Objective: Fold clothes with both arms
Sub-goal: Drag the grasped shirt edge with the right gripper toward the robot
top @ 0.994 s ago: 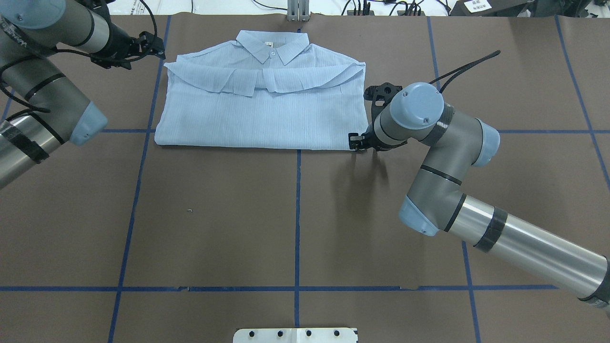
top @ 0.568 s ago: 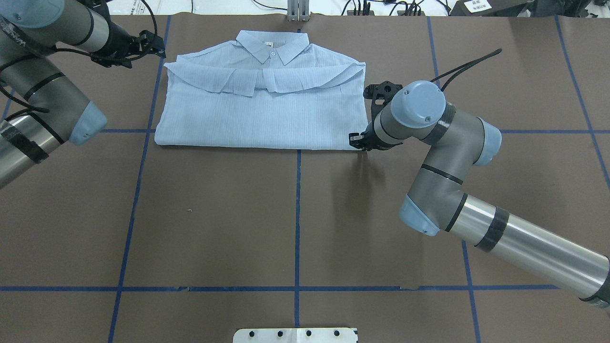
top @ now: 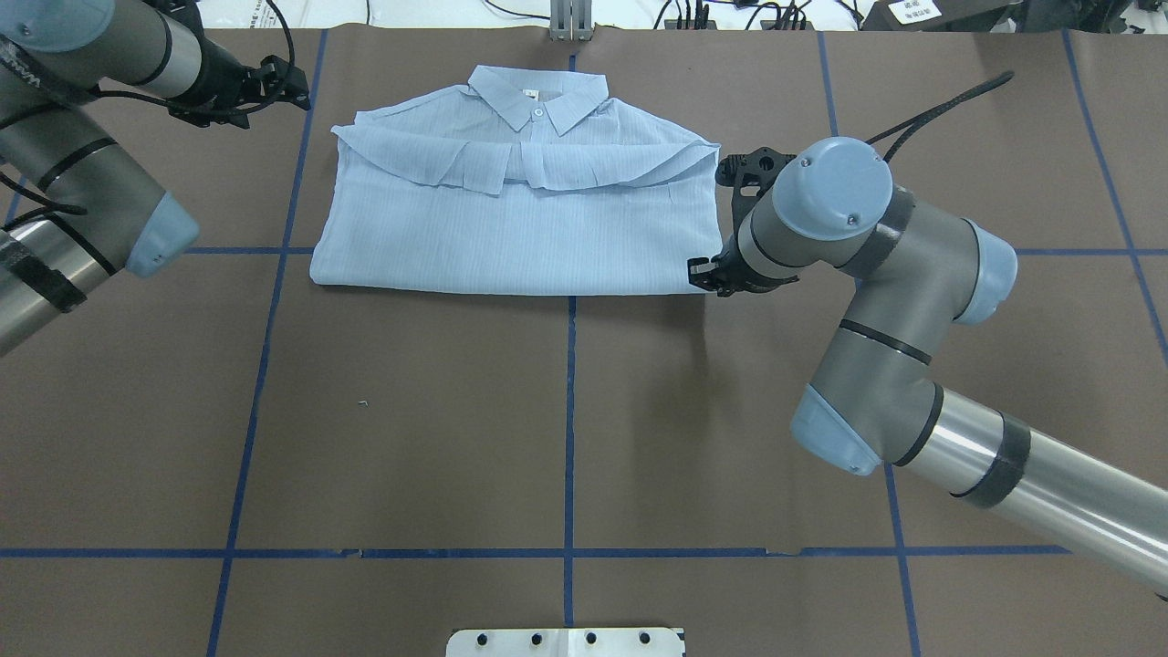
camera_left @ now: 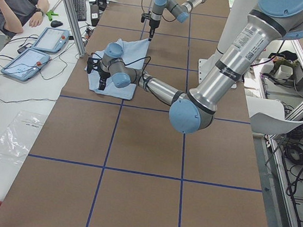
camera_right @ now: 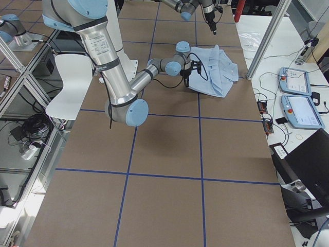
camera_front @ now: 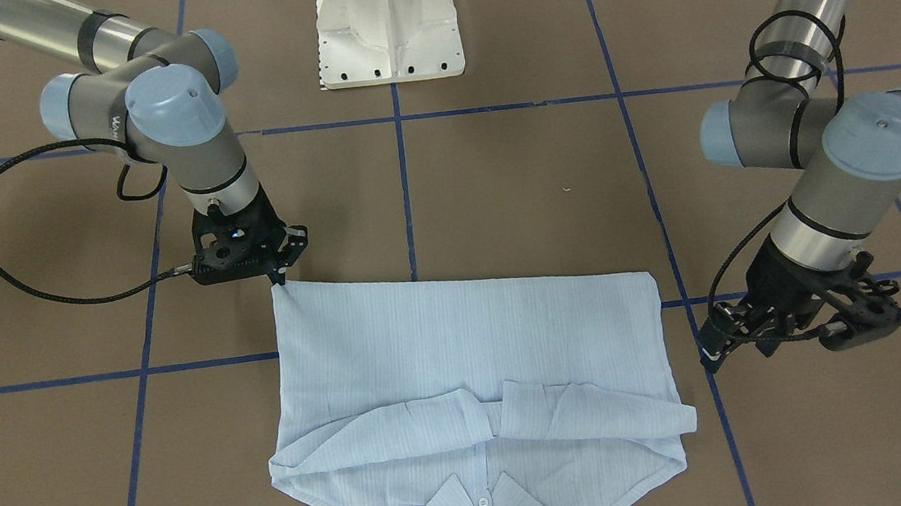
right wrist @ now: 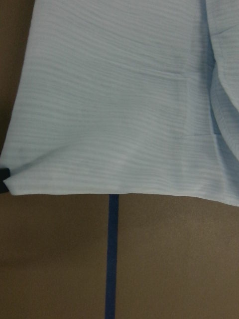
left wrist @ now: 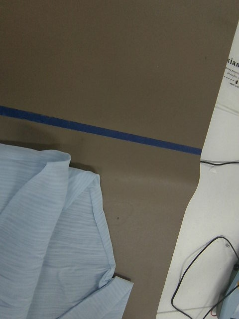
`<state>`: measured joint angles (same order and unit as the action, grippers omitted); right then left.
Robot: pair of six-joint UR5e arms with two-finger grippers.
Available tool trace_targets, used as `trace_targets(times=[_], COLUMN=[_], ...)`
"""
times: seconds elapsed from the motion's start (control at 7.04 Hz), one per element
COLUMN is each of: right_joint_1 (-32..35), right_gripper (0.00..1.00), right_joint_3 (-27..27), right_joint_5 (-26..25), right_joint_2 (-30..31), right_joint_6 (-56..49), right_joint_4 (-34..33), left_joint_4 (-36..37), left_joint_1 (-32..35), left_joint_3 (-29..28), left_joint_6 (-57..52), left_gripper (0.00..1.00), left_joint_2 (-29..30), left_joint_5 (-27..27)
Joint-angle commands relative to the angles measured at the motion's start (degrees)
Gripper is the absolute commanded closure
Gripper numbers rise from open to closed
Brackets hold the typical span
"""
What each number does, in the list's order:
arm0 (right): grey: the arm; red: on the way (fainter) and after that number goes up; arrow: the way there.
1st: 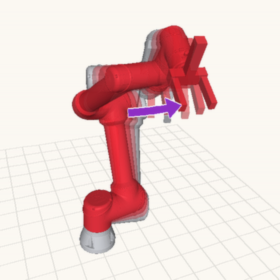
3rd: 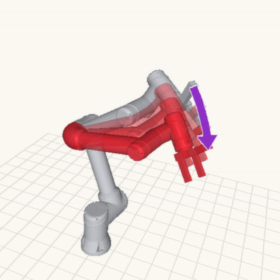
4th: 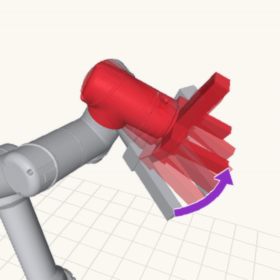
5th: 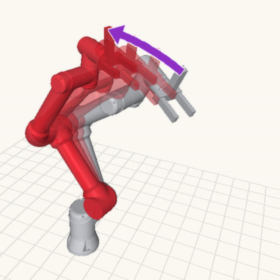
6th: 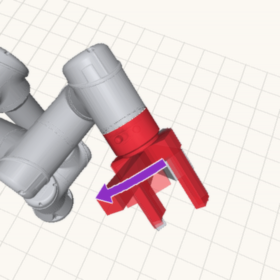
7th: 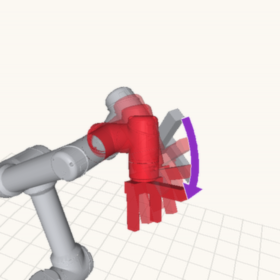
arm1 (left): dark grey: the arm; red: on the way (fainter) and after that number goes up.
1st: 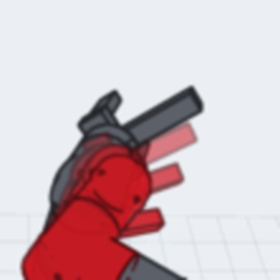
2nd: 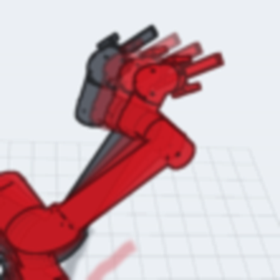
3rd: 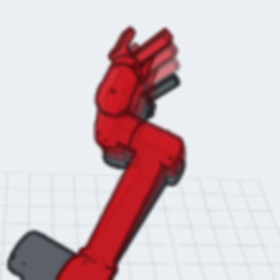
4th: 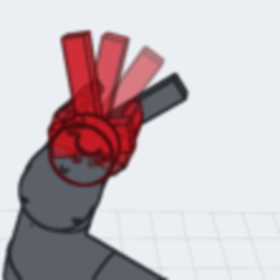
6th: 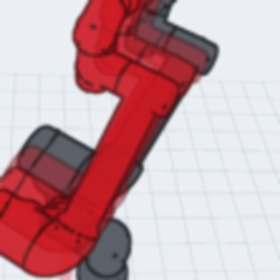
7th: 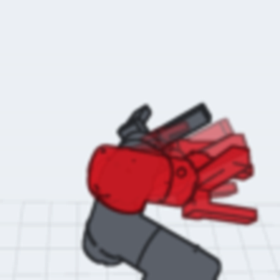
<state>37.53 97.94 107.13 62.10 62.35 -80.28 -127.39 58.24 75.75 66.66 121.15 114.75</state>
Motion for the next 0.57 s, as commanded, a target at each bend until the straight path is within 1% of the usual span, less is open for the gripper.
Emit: trace_targets(times=[0.0, 0.14, 0.43], right_joint_1=[0.1, 0.1, -0.8], right_gripper=[1.00, 1.00, 1.00], right_joint_3=[4.7, 7.9, 16.0], right_joint_5=[0.1, 0.1, 0.0], right_joint_2=[4.7, 7.9, 17.0], right_joint_6=[-0.3, -0.4, -0.4], right_joint_4=[-0.5, -0.5, -0.4], left_joint_4=[0.0, 0.0, 0.0], left_joint_1=[0.0, -0.1, -0.1], left_joint_3=[1.9, 2.2, 2.3], left_joint_6=[0.2, 0.3, 0.4], left_gripper=[0.09, 0.09, 0.09], left_joint_2=[-1.4, -1.5, -1.6], left_joint_5=[-0.1, -0.1, -0.1])
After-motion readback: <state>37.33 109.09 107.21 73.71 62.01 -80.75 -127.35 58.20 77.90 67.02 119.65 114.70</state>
